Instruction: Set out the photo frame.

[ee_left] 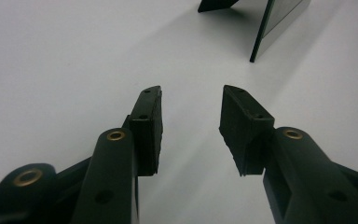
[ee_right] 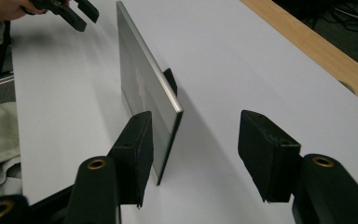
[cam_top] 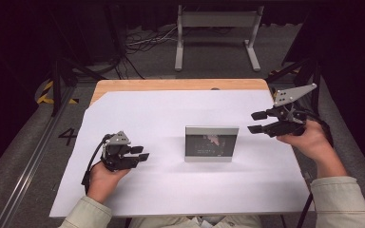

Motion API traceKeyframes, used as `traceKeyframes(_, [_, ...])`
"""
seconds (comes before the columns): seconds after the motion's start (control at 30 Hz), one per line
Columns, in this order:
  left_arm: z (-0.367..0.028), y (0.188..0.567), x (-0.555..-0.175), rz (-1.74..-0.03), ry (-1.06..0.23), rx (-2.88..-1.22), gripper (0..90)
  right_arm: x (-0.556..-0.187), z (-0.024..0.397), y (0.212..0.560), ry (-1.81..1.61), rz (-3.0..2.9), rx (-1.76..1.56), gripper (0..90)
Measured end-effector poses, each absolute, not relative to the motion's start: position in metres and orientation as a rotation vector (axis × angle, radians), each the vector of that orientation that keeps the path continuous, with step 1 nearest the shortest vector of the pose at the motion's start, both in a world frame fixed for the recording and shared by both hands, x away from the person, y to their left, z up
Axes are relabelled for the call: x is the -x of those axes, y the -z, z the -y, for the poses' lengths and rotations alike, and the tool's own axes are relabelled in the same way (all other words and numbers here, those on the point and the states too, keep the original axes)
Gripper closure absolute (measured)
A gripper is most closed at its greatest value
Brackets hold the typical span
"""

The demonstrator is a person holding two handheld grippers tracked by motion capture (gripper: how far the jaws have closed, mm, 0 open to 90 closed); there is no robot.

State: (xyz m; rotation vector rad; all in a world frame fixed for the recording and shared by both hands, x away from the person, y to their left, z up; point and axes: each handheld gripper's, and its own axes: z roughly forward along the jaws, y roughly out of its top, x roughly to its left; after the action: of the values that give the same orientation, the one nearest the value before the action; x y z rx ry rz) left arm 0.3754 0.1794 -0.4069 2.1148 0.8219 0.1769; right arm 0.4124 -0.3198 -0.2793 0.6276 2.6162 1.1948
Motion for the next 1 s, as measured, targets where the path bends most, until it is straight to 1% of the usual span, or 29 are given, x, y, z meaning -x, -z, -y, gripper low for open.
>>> traceKeyframes(0.23, [-0.191,0.404,-0.377,-0.841,-0.215,-2.106,59.2,-0.406,0.346,0.289,-1.207,-2.572,-0.714,45.4])
traceKeyframes(0.43, [-0.194,0.404,-0.377,-0.845,-0.217,-2.094,59.1,-0.404,0.359,0.300,-1.207,-2.553,-0.768,45.1])
traceKeyframes(0.6, [-0.196,0.403,-0.377,-0.841,-0.237,-2.088,58.8,-0.405,0.363,0.308,-1.195,-2.547,-0.788,45.0])
traceKeyframes(0.73, [-0.196,0.403,-0.377,-0.850,-0.224,-2.082,58.7,-0.406,0.365,0.312,-1.202,-2.535,-0.804,44.7])
traceKeyframes(1.0, [-0.195,0.403,-0.377,-0.843,-0.239,-2.085,58.7,-0.405,0.367,0.318,-1.217,-2.526,-0.819,44.1])
